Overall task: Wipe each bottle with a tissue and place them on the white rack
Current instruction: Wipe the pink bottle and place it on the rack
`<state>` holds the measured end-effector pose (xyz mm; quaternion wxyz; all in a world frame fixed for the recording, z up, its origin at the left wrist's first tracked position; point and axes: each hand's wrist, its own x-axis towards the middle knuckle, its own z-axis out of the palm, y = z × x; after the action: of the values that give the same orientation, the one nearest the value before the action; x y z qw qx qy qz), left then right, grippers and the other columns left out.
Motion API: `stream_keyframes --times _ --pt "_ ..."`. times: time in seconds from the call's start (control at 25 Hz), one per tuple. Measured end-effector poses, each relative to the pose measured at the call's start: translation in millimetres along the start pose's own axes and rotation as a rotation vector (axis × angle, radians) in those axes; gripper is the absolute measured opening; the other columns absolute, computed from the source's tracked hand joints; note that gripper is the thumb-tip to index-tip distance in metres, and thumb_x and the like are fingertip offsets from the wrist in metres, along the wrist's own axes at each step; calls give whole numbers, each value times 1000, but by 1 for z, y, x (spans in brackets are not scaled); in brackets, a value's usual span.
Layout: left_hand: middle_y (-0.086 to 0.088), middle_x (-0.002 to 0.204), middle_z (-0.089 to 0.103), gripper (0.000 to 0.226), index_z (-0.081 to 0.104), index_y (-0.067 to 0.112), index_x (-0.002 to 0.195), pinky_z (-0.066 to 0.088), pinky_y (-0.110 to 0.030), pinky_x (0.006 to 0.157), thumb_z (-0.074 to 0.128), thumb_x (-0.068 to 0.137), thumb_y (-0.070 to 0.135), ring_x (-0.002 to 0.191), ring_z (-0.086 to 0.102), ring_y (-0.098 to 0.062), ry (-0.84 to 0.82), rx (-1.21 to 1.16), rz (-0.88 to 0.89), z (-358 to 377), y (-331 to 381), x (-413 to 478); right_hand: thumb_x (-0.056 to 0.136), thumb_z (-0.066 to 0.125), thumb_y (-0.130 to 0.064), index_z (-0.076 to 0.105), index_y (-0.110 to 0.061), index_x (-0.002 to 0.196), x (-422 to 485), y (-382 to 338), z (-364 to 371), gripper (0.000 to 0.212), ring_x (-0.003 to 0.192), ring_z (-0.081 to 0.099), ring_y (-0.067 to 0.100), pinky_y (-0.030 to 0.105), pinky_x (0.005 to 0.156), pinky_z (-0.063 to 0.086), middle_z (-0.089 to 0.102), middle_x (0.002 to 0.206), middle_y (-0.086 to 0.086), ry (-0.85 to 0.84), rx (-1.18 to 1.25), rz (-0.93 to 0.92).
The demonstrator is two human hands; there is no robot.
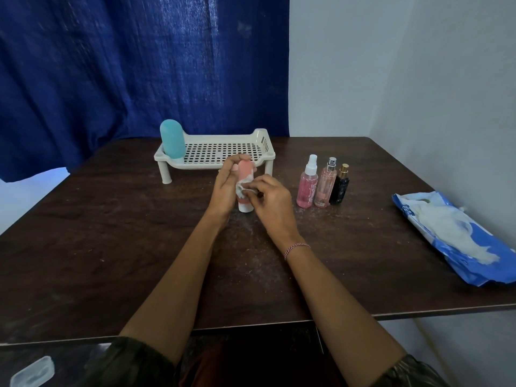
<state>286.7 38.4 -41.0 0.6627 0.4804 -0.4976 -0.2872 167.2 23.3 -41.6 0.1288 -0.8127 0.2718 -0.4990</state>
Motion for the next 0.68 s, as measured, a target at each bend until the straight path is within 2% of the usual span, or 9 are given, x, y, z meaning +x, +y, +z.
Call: stream_keyframes --times 0.12,0.24,0.36,0.48,0.56,0.68 --pt "-22 130 51 29 53 22 111 46 -43 101 28 97 20 119 51 -33 -11 -17 14 1 0 -2 78 70 -4 71 -4 91 1 3 -2 13 82 61 14 27 79 53 65 90 5 2 14 49" --pt "-17 128 51 28 54 28 109 41 -46 106 30 94 22 122 49 -31 -16 22 39 4 0 -1 79 68 -3 70 -4 95 4 5 -4 16 86 61 15 32 81 54 65 94 5 52 10 102" --pt "-15 129 51 28 52 24 111 39 -44 108 31 94 18 124 48 -29 -6 34 37 6 1 -2 80 67 -4 70 -4 98 2 1 -4 18 91 59 16 29 85 51 65 96 6 63 1 56" --pt "-15 128 53 29 54 26 110 43 -44 104 30 95 19 122 50 -29 6 32 41 2 1 -2 79 69 -5 71 -5 95 0 -1 -3 17 88 60 14 27 82 51 66 94 5 15 8 24" --pt "-17 130 53 30 55 25 111 46 -39 101 30 96 21 121 51 -28 -9 13 29 -1 2 -2 77 71 -6 71 -4 92 1 2 -3 15 85 61 14 28 79 53 66 91 5 -11 5 33" --pt "-19 133 50 31 52 16 115 50 -24 91 26 101 10 119 52 -24 -33 -7 20 -1 6 -5 78 71 -8 71 -5 93 4 7 -4 15 84 61 13 30 79 54 66 93 5 2 7 74"
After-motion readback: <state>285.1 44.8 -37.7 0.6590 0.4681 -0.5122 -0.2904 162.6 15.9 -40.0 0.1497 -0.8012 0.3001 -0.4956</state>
